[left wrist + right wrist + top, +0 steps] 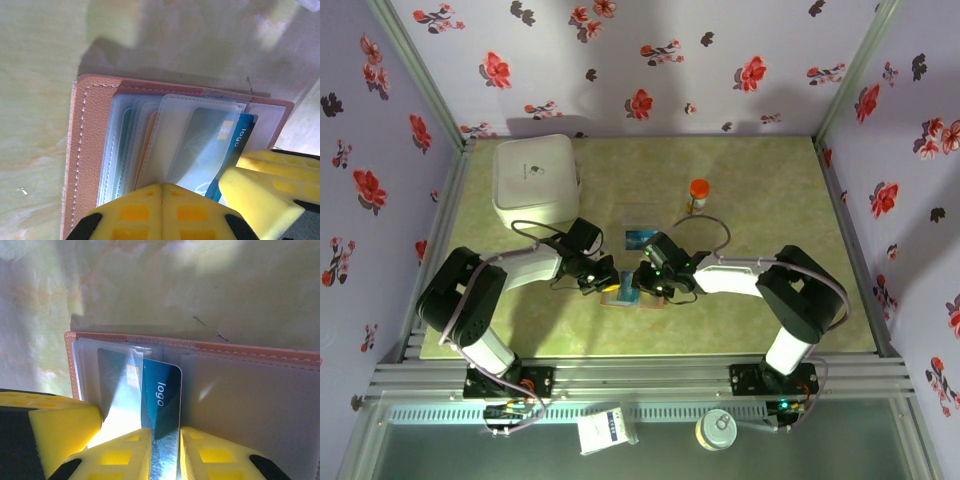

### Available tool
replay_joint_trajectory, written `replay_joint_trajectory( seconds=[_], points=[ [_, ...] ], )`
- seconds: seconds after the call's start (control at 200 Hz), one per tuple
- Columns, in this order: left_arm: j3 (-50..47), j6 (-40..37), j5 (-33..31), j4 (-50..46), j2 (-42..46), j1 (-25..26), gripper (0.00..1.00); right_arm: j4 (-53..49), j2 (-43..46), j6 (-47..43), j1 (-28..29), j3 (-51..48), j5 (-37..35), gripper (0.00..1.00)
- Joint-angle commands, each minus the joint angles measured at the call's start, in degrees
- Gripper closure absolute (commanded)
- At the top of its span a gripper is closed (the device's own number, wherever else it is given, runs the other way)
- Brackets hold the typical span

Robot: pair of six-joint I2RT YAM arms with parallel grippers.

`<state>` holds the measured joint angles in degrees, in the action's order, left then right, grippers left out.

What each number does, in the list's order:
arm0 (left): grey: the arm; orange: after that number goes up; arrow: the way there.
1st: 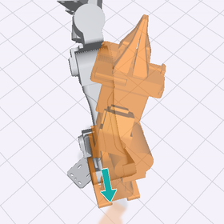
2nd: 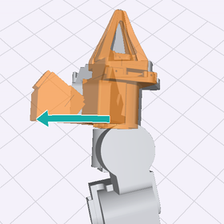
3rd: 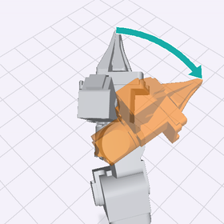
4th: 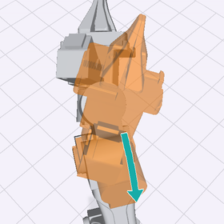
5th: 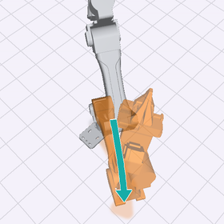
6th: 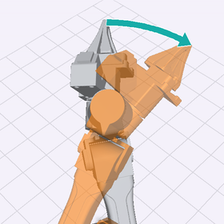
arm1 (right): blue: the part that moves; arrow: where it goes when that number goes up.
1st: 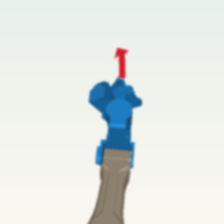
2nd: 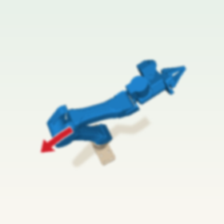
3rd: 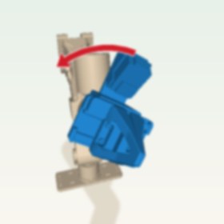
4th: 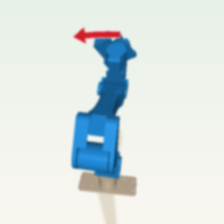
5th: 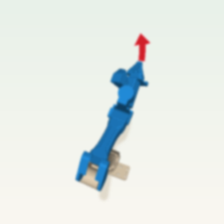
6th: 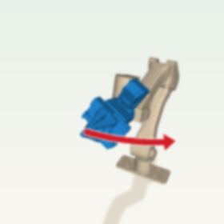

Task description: Take the credit cards out of the card holder

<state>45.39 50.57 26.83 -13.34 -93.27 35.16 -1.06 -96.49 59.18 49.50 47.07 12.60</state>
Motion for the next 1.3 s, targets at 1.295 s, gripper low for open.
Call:
replay_joint_trajectory(
  seconds=[1.295],
  points=[
    [-2.37,2.50,-1.63,0.56,3.72,0.14,1.00,-10.35,9.71,-5.95,-1.99,0.53,-3.49,0.97]
  ],
)
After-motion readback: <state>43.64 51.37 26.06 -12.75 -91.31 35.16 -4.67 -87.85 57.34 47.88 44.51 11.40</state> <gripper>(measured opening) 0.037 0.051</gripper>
